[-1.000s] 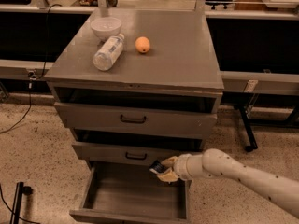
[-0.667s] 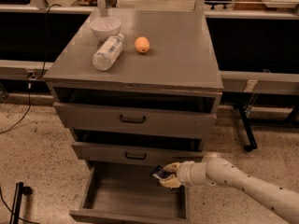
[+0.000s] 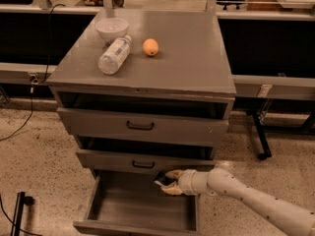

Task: Place rxbar blueberry into bottom drawer

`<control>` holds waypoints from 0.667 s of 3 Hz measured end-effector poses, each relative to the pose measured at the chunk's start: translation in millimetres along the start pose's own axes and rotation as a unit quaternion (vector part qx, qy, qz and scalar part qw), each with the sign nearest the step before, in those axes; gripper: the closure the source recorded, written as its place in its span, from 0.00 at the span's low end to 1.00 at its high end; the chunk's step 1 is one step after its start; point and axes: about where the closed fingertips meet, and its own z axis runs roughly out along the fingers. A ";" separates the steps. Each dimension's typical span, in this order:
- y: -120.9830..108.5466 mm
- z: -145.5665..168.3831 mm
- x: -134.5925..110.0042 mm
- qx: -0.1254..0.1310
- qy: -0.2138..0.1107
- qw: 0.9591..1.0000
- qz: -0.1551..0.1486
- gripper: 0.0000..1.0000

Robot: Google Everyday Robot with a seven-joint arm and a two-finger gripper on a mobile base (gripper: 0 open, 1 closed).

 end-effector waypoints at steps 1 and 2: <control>-0.3 42.2 37.4 -0.006 -0.022 1.000 -0.015 1.00; 11.8 69.8 66.2 -0.040 -0.047 0.998 -0.021 1.00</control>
Offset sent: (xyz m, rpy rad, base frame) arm -0.0125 0.0233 -0.1415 0.1518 0.0122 0.2074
